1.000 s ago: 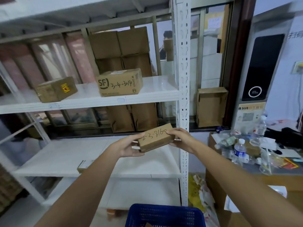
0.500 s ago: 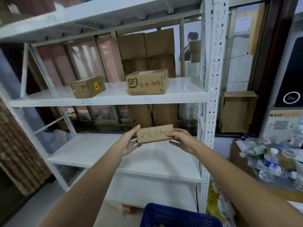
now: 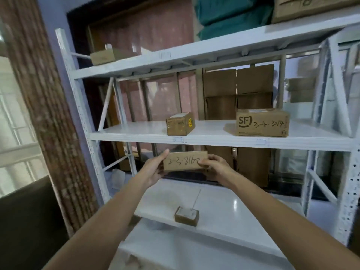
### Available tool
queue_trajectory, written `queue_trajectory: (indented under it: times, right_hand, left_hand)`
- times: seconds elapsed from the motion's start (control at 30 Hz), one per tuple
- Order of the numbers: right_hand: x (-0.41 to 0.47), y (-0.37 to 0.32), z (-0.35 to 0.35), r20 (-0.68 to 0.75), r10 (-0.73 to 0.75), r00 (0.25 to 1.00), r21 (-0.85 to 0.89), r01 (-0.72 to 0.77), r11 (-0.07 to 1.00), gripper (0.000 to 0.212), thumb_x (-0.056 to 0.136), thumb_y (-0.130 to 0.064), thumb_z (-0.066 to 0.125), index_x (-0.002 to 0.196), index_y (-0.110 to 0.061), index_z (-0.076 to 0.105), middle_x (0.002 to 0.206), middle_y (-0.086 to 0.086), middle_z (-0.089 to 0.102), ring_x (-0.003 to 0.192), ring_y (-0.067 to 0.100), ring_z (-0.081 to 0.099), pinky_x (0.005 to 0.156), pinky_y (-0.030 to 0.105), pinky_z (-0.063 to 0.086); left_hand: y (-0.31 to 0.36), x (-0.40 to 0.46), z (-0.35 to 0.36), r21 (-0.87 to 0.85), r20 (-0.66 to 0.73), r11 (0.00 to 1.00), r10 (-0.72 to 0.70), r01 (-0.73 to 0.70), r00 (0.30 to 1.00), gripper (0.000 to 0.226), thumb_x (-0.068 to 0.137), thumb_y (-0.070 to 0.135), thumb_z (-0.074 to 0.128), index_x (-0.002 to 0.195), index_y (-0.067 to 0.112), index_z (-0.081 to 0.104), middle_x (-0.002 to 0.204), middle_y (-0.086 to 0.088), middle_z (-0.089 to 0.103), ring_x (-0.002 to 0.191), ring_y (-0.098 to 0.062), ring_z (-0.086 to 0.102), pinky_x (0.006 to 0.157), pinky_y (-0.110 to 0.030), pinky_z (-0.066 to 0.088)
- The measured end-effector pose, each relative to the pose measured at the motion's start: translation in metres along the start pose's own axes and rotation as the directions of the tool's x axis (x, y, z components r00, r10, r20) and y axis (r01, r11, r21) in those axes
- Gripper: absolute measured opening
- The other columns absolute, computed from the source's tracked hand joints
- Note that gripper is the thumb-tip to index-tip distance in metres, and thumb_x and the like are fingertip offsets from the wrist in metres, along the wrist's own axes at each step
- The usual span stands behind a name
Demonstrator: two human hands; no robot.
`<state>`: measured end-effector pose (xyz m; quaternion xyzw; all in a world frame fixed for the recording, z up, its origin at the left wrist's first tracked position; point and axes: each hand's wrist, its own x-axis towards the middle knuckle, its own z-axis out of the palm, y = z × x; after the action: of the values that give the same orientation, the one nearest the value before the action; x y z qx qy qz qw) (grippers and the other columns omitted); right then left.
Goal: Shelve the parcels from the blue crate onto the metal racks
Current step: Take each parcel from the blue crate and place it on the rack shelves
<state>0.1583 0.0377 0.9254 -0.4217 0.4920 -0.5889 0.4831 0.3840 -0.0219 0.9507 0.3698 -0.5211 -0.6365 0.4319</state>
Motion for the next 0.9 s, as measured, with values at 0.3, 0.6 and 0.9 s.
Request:
queue_trajectory:
  times: [0.3, 0.6, 0.9]
  right_hand:
    - [0.067, -0.100, 0.107, -0.026, -0.258, 0.966, -0.139, 0.252, 0.958, 0.036, 0.078, -0.020, 0.080, 0.108, -0.018, 0.062, 0.107, 0.000, 0.070, 0.100, 0.016, 0.065, 0.090, 0.038, 0.053]
    - [0.165, -0.230, 0.155, -0.050, -0.548, 0.835, -0.306, 0.510, 0.804, 0.049, 0.080, -0.027, 0.078, 0.121, -0.010, 0.058, 0.120, 0.006, 0.066, 0.110, 0.018, 0.063, 0.089, 0.032, 0.056]
    - [0.241, -0.350, 0.154, -0.118, -0.801, 0.588, -0.507, 0.658, 0.557, 0.060, 0.076, -0.043, 0.079, 0.121, -0.011, 0.057, 0.114, 0.000, 0.064, 0.105, 0.015, 0.062, 0.091, 0.031, 0.054]
  left_hand:
    - [0.121, 0.052, -0.081, 0.082, 0.071, 0.980, 0.175, -0.181, 0.982, 0.026, 0.091, 0.015, 0.062, 0.114, 0.006, 0.062, 0.101, -0.007, 0.068, 0.106, -0.024, 0.058, 0.092, -0.031, 0.051]
    - [0.256, 0.143, -0.090, 0.141, 0.039, 0.865, 0.481, -0.482, 0.876, 0.027, 0.089, 0.032, 0.065, 0.112, 0.017, 0.063, 0.110, -0.004, 0.065, 0.104, -0.019, 0.055, 0.087, -0.032, 0.041]
    - [0.367, 0.233, -0.053, 0.066, 0.035, 0.755, 0.652, -0.653, 0.757, 0.017, 0.086, 0.024, 0.070, 0.098, 0.019, 0.059, 0.101, 0.001, 0.064, 0.104, -0.018, 0.058, 0.095, -0.034, 0.045]
